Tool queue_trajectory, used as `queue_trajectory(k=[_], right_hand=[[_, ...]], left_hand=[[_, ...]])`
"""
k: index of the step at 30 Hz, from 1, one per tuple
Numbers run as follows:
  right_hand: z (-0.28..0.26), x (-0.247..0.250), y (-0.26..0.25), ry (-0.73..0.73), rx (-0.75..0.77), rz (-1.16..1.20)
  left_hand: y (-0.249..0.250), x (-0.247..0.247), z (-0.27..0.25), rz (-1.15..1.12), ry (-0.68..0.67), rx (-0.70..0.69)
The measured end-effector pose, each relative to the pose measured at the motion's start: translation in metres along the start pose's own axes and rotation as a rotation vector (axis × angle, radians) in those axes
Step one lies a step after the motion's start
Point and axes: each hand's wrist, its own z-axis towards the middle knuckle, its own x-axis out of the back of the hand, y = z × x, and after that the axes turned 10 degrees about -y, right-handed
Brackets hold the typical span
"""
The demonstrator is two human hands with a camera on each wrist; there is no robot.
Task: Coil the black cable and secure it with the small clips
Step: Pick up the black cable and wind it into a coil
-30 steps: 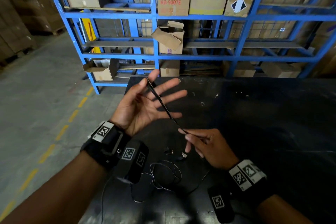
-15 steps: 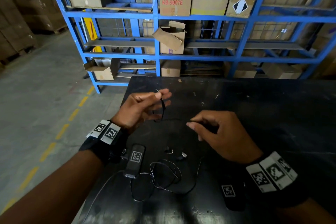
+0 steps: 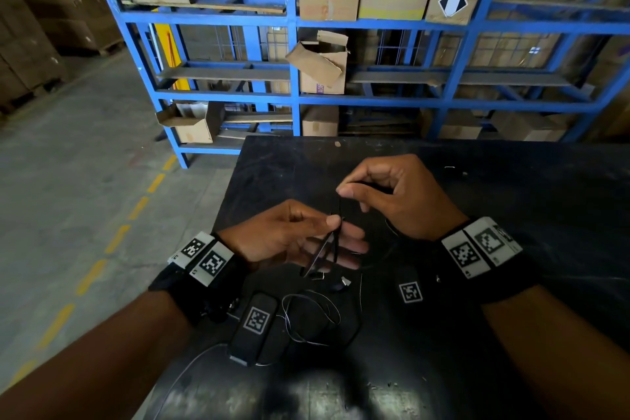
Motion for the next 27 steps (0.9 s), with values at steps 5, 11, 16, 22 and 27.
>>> queue_trajectory(k=[5,11,16,22,27], right_hand=[[0.0,-0.005,0.013,0.077,-0.041,0.208],[-0.014,-0.036,0.031,0.104,-0.167,0.388],[-0.033,-0.07,0.041,0.035,-0.317,0.481],[-0.047,-0.078,0.022,-0.04,-0.347,0.364],[-0.044,-0.045,-0.012,-0.029,-0.255,0.132]], left_hand=[[0.0,-0.002,-0.004,-0.202,-0.083,-0.133],[0.01,-0.004,-0.004,-0.34,-0.111,-0.315],[0.025,0.008,0.003,-0.351,0.088,-0.415],[0.033,0.025,0.003,-0.242,0.417,-0.426],[0.026,0.032,-0.006,0.003,0.511,-0.366]])
